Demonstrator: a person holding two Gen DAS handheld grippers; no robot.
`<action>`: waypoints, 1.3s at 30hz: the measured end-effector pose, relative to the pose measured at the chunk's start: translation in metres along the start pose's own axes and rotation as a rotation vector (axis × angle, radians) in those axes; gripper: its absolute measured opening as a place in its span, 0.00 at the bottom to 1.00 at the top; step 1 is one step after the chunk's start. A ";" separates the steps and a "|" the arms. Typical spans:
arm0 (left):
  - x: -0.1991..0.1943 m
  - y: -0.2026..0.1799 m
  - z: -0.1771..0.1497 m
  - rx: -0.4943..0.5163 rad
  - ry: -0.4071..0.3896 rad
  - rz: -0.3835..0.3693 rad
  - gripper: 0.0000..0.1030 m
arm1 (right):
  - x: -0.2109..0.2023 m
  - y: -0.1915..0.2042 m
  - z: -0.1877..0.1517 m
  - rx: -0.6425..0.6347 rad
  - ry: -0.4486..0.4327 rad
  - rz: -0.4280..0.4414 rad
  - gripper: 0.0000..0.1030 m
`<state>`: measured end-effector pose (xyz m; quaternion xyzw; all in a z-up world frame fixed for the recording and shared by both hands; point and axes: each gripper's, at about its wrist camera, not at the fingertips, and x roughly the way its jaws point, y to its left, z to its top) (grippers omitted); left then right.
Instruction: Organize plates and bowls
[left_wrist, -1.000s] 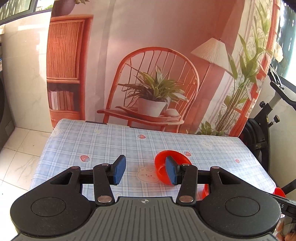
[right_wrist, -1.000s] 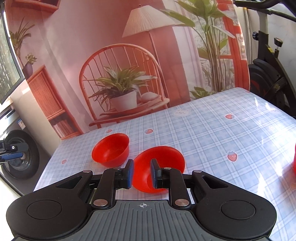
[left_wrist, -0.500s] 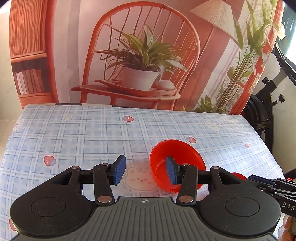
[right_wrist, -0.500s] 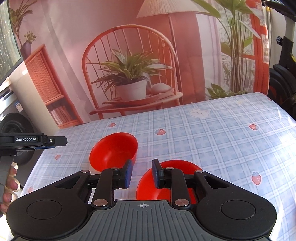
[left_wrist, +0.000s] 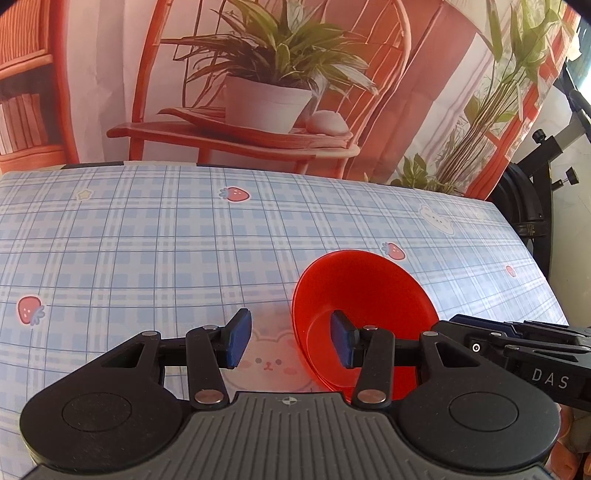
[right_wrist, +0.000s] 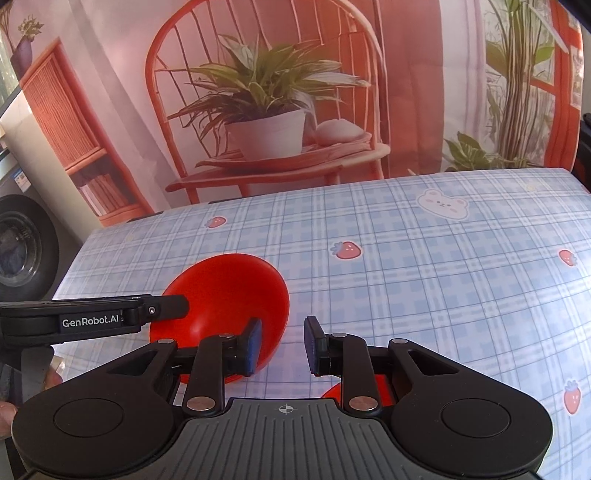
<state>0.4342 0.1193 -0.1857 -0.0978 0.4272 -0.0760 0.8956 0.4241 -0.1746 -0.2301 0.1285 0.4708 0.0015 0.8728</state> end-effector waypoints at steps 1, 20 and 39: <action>0.002 0.000 0.001 0.003 0.006 0.000 0.47 | 0.002 0.000 0.000 0.006 0.005 0.003 0.23; -0.021 -0.019 0.001 0.034 -0.005 0.040 0.10 | -0.008 -0.007 0.000 0.117 -0.019 0.059 0.06; -0.084 -0.085 -0.015 0.140 -0.043 0.055 0.10 | -0.098 -0.029 -0.030 0.259 -0.138 0.109 0.06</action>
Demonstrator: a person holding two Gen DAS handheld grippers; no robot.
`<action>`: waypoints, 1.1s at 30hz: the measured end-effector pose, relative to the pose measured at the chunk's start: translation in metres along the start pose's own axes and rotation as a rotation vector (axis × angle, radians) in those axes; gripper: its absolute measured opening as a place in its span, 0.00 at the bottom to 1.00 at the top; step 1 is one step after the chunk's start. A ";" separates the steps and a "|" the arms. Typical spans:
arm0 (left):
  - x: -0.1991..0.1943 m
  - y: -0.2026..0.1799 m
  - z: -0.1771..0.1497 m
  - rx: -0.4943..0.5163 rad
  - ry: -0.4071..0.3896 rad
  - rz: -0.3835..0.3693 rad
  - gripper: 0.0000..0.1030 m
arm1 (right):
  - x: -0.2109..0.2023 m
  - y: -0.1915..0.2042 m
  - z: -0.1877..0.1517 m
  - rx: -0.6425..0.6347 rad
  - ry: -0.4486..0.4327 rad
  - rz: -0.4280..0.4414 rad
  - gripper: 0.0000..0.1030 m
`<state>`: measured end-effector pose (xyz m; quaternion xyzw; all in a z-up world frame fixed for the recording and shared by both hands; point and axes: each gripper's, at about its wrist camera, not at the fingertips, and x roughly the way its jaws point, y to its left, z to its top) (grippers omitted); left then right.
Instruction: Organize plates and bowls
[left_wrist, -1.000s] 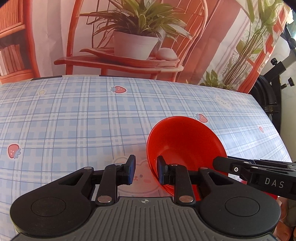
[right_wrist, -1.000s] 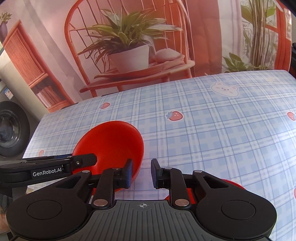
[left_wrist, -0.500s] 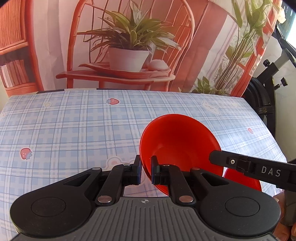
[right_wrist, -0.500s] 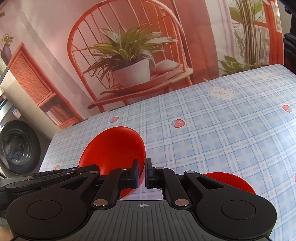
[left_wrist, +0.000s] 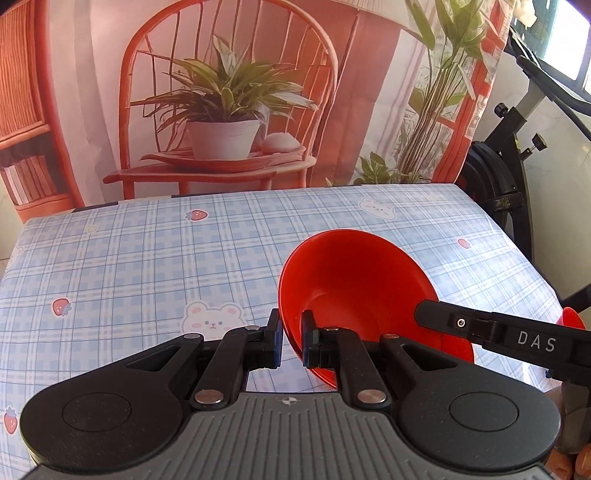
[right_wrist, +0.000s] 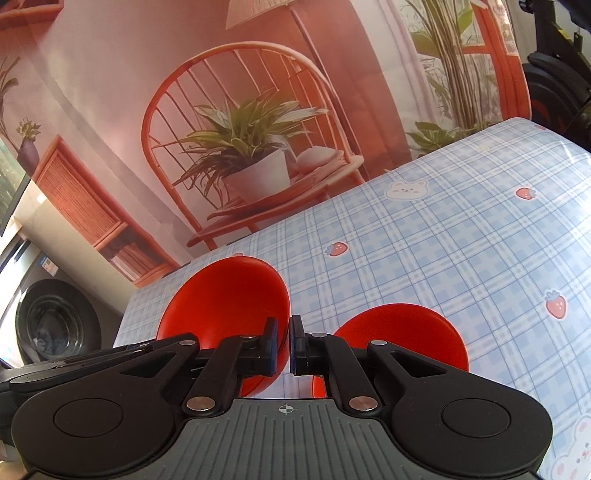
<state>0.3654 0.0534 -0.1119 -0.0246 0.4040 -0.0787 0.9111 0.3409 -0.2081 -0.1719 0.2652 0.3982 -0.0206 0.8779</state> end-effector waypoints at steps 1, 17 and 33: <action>-0.002 -0.004 -0.001 0.007 0.000 0.002 0.10 | -0.005 -0.003 -0.002 0.007 -0.006 0.003 0.06; -0.005 -0.065 -0.014 0.094 0.016 -0.010 0.11 | -0.053 -0.060 -0.014 0.122 -0.087 0.006 0.06; 0.027 -0.084 -0.012 0.141 0.069 0.020 0.11 | -0.052 -0.088 -0.021 0.156 -0.105 -0.006 0.06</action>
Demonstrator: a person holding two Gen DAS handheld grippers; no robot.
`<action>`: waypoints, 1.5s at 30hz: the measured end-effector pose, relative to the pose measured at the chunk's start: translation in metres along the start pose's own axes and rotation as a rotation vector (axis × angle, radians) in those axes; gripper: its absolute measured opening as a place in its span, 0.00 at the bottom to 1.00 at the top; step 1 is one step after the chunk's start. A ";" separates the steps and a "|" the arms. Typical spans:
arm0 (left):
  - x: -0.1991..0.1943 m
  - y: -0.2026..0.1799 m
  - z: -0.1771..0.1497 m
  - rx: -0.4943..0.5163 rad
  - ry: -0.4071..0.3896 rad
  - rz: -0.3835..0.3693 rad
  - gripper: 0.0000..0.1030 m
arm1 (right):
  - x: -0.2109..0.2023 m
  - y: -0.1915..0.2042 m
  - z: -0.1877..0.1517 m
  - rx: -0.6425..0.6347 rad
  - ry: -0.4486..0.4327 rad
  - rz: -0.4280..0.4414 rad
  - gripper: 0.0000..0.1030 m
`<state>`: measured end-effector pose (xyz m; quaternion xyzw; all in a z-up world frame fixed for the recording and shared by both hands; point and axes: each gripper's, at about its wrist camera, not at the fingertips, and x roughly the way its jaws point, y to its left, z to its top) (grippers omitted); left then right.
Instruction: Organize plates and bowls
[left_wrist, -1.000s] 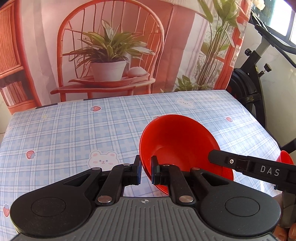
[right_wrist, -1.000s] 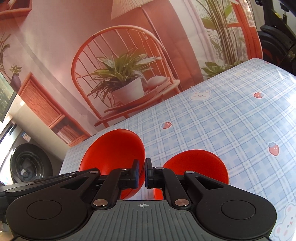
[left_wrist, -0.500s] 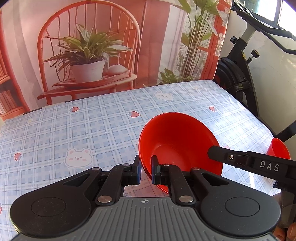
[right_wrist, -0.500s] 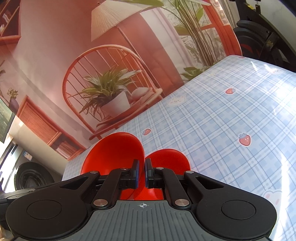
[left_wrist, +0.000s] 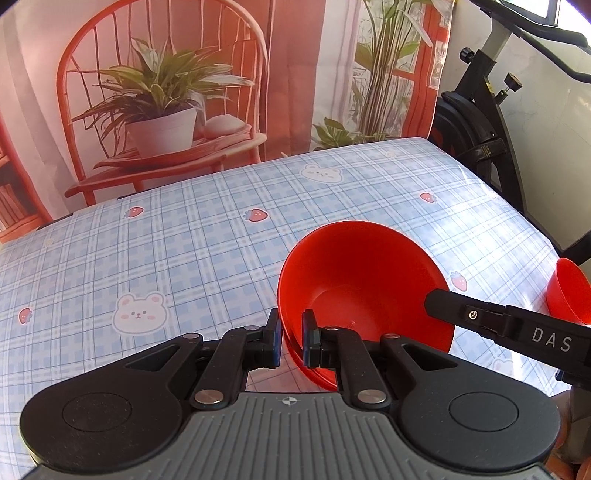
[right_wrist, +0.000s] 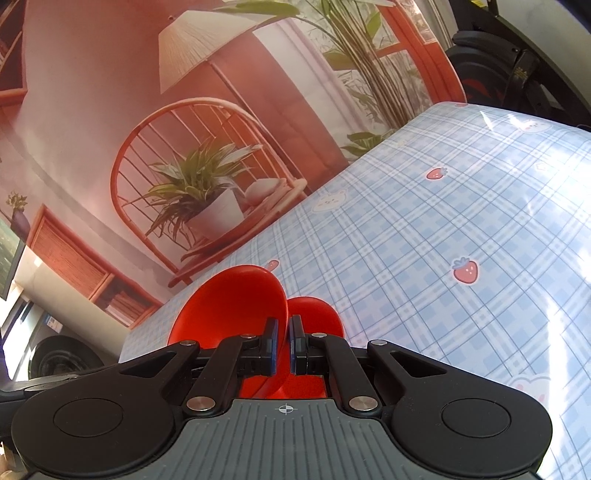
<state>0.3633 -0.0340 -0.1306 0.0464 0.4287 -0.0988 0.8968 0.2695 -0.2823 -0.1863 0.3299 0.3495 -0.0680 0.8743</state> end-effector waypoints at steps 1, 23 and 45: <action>0.002 -0.001 0.000 0.005 0.006 0.003 0.11 | 0.001 -0.001 -0.001 -0.005 0.000 -0.006 0.06; 0.031 -0.001 -0.002 0.029 0.063 0.035 0.12 | 0.017 -0.021 -0.004 0.014 0.032 0.008 0.06; 0.040 0.001 -0.002 0.054 0.097 0.028 0.12 | 0.019 -0.027 -0.001 0.012 0.031 -0.013 0.06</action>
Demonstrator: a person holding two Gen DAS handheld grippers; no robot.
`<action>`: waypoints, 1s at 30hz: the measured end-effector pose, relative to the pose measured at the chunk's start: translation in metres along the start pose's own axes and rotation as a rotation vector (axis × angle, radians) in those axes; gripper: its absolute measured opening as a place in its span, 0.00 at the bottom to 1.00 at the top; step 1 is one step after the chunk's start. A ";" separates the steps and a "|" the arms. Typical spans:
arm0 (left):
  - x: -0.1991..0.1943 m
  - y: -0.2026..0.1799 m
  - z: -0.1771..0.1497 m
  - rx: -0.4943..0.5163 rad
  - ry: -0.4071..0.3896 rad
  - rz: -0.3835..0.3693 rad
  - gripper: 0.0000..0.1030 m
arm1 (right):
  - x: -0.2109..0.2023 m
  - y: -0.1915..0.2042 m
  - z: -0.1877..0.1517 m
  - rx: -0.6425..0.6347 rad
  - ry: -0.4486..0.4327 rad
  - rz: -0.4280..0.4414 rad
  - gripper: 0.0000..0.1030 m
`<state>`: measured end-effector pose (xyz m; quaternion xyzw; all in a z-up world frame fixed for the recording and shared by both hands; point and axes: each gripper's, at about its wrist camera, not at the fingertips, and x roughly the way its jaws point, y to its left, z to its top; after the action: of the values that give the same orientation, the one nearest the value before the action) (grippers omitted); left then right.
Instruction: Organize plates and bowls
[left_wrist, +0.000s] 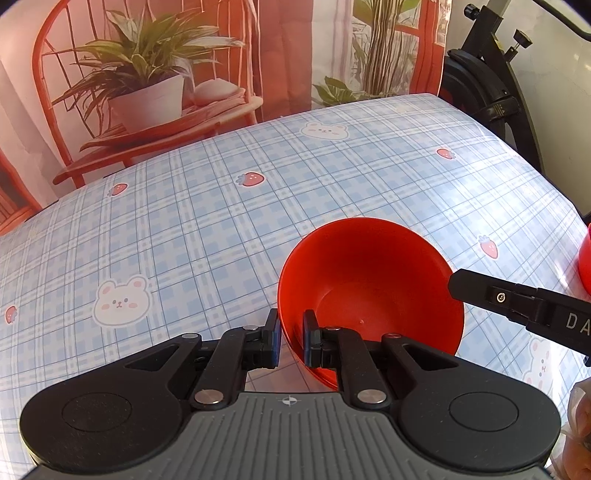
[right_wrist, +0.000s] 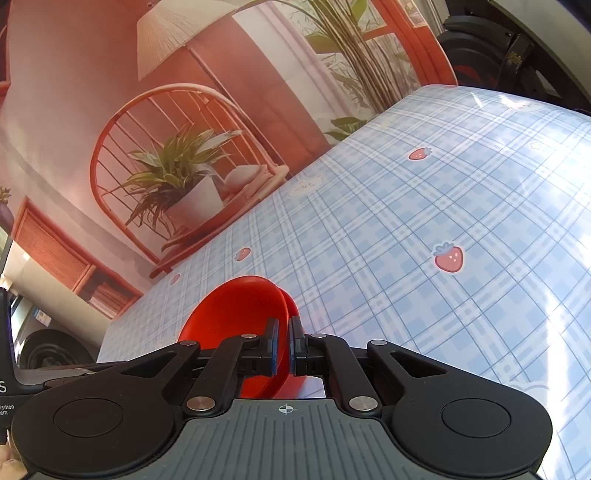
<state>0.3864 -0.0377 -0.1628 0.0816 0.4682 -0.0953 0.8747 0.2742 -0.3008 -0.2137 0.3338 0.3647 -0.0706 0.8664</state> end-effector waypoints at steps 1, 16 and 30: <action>0.000 0.000 0.000 0.000 0.001 0.000 0.12 | 0.000 0.000 0.000 -0.002 -0.002 -0.001 0.06; -0.037 -0.004 -0.003 -0.029 -0.083 0.015 0.27 | -0.035 0.013 0.007 -0.095 -0.100 -0.046 0.06; -0.096 -0.044 -0.004 -0.050 -0.231 -0.018 0.33 | -0.105 0.001 0.024 -0.226 -0.275 -0.140 0.08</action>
<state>0.3199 -0.0704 -0.0872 0.0442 0.3674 -0.1003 0.9236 0.2121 -0.3280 -0.1299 0.1956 0.2710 -0.1342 0.9329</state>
